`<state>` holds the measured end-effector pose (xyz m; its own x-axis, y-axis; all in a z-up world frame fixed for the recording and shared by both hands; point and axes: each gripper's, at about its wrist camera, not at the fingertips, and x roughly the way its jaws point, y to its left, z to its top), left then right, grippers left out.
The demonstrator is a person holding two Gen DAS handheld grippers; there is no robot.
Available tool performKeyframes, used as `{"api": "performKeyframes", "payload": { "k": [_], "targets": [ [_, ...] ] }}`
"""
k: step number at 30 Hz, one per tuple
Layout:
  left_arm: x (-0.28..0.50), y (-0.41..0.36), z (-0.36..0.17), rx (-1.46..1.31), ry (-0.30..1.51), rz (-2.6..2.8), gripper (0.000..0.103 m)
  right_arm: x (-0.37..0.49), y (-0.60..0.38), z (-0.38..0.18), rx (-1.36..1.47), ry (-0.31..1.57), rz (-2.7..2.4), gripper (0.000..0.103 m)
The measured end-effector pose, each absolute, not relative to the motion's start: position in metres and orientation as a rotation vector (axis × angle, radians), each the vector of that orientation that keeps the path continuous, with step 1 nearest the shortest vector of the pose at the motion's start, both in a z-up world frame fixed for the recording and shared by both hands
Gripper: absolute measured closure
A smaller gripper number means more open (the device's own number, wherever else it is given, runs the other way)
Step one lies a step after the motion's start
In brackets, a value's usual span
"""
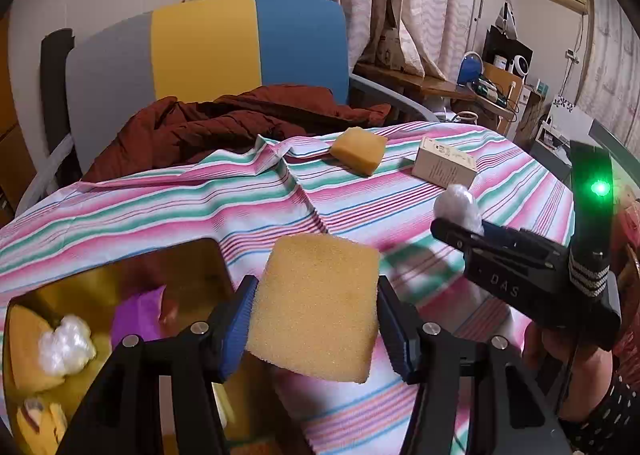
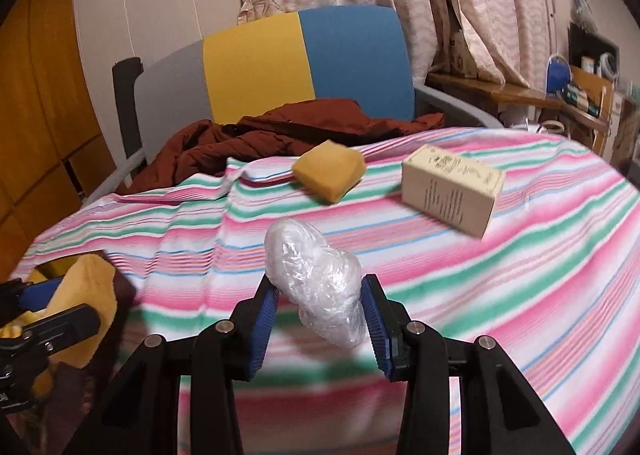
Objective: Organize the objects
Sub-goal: 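Carry the plastic bag and yellow sponge over the gold tray with both tools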
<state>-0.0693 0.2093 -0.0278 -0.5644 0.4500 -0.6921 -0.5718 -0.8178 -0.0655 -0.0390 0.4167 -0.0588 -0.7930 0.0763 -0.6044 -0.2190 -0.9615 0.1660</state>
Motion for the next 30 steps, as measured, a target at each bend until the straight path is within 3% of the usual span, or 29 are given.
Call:
{"api": "performKeyframes", "payload": {
  "k": [15,30],
  "targets": [
    [-0.033,0.148,-0.013,-0.966,0.096,2.403,0.045,0.006,0.355,-0.059,-1.027,0.556,2.911,0.060],
    [-0.056,0.048,-0.019,-1.072,-0.062,2.572,0.045,-0.008,0.263,-0.014,-1.057,0.407,3.144,0.059]
  ]
}}
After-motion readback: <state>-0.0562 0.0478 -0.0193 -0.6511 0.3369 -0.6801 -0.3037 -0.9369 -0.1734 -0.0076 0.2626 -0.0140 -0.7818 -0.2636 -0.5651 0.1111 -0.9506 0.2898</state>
